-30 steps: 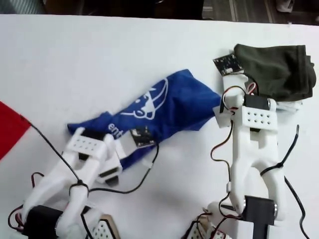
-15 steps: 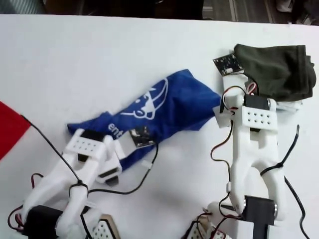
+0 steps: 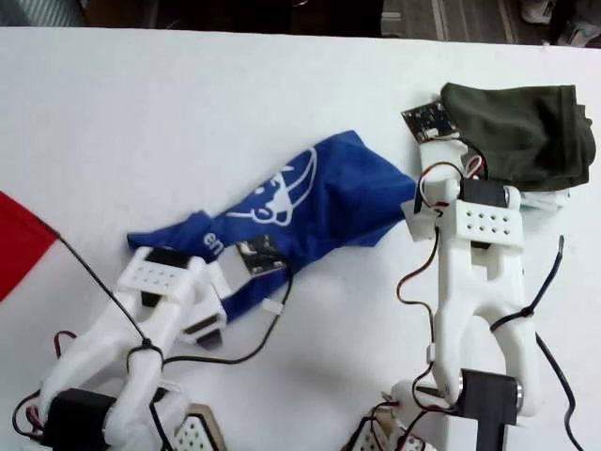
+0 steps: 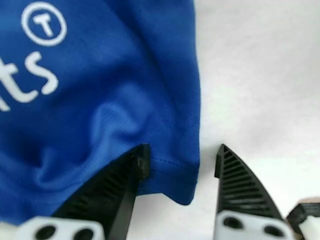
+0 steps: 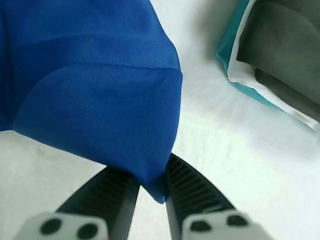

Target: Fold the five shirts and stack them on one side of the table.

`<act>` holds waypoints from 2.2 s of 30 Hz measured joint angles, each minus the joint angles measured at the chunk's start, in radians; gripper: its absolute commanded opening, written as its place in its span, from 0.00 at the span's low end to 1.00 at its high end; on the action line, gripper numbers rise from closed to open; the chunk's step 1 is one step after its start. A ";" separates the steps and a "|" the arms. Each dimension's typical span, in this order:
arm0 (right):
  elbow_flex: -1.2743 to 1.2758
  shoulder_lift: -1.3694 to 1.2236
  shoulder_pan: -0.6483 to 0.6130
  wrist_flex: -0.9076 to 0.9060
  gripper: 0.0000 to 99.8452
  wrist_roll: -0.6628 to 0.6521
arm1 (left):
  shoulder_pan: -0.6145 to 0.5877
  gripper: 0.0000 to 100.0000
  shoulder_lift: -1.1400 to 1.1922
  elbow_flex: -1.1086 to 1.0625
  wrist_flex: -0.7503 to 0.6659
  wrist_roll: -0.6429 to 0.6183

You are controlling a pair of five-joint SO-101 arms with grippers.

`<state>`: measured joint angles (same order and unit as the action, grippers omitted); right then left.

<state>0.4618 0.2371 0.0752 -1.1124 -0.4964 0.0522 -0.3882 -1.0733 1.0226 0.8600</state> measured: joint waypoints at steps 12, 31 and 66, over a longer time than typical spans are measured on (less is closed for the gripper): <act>0.000 0.000 0.000 0.000 0.02 0.000 | -0.012 0.23 -0.002 -0.012 -0.026 0.035; 0.000 0.000 0.000 0.000 0.02 0.000 | -0.011 0.03 -0.005 -0.031 -0.029 0.026; 0.000 0.000 0.011 0.011 0.02 0.000 | -0.041 0.03 -0.003 0.037 0.005 0.006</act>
<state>0.4618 0.2371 0.0859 -1.1017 -0.4964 0.0107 -0.3913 -1.0365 1.0273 0.8661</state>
